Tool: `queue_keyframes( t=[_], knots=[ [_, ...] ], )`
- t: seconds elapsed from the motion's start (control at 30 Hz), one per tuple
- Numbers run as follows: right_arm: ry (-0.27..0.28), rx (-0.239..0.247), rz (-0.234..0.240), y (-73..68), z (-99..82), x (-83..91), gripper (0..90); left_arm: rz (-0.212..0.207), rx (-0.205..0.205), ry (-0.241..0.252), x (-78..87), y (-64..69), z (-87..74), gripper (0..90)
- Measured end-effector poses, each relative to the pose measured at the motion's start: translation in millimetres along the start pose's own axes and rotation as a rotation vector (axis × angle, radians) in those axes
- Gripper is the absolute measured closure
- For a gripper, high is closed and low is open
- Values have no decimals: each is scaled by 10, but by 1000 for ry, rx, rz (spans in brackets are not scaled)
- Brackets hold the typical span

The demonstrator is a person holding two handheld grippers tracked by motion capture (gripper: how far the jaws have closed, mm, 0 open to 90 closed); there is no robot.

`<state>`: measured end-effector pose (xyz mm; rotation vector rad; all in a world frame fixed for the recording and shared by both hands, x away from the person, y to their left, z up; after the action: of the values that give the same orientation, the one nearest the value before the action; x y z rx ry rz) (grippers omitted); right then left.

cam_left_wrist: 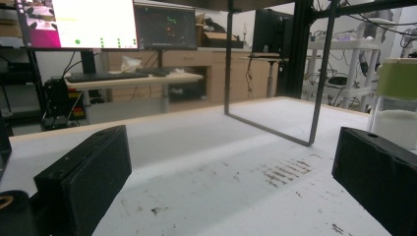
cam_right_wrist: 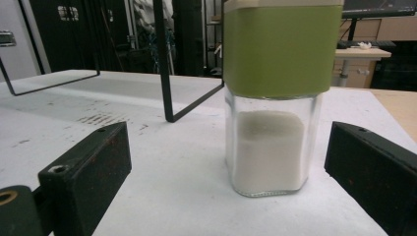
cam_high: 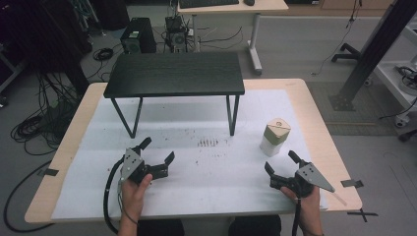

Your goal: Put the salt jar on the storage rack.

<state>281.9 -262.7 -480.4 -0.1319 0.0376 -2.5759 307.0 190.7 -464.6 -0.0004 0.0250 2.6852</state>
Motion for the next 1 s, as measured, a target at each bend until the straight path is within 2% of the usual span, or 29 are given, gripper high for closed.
queue_keyframes(
  t=[0.43,1.0],
  knots=[
    [-16,-14,-23,137,13,-27,35,0,0,0,0,0,0,17],
    [-39,-1,-11,236,26,-107,36,0,0,0,1,1,0,18]
  ],
)
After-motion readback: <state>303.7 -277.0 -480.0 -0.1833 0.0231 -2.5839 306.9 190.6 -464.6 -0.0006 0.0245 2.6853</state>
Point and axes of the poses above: each handheld gripper's, and its own axes: x roughly backward along the jaws, z roughly out of its top, y roughly to its right, the point moved 2 cm from there along -x, roughly forward along the jaws, and after that the axes turned 6 degrees about z, right-handed, at the moved point
